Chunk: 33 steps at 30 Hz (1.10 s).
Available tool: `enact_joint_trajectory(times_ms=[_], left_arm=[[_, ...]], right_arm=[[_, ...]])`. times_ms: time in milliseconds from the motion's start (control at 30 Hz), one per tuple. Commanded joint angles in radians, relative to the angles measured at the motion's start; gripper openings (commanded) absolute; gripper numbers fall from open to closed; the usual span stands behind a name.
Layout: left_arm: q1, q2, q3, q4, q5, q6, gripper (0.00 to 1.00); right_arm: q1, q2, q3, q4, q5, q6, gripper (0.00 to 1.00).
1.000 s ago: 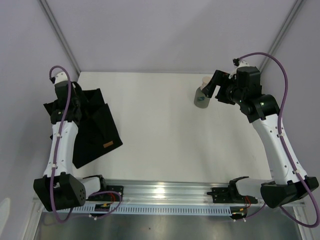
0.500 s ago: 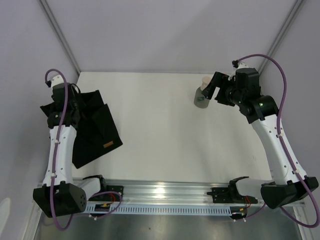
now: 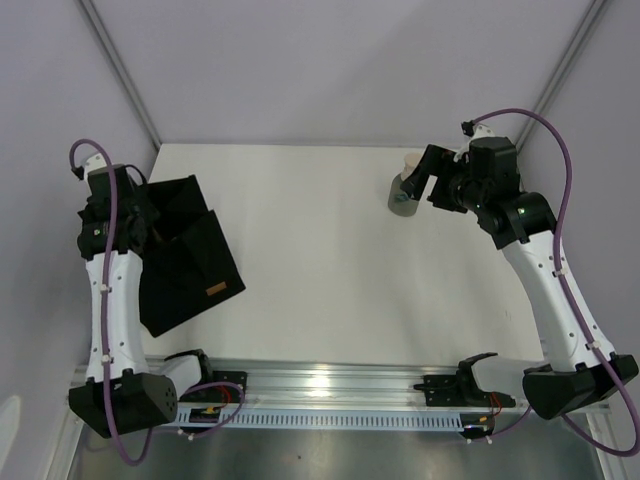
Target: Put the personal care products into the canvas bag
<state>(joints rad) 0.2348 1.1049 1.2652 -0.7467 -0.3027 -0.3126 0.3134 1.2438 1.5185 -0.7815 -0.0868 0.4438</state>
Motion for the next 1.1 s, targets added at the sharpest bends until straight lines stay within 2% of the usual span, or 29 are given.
enact_joint_trajectory(times_ms=[0,200,333,600,800,967,1067], left_arm=[[0.052,-0.051,0.007,0.037,-0.006,0.013,0.00],[0.063,0.013,0.045,0.012,0.033,0.004,0.00],[0.063,0.022,0.014,0.092,0.082,0.013,0.01],[0.063,0.082,-0.038,0.096,0.034,0.052,0.00],[0.063,0.076,-0.108,0.171,0.161,0.072,0.01],[0.063,0.111,-0.115,0.152,0.160,0.055,0.01],[0.063,0.121,-0.132,0.153,0.155,0.049,0.10]], right_arm=[[0.010,-0.032,-0.011,0.027,0.006,-0.008,0.88],[0.012,-0.033,-0.014,0.028,0.004,-0.004,0.88],[0.013,-0.035,-0.021,0.030,0.005,-0.004,0.88],[0.013,-0.029,-0.020,0.039,0.005,-0.004,0.88],[0.013,-0.020,-0.027,0.054,0.004,0.006,0.88],[0.013,-0.021,-0.041,0.068,0.009,0.004,0.88],[0.012,-0.021,-0.047,0.071,0.013,0.003,0.88]])
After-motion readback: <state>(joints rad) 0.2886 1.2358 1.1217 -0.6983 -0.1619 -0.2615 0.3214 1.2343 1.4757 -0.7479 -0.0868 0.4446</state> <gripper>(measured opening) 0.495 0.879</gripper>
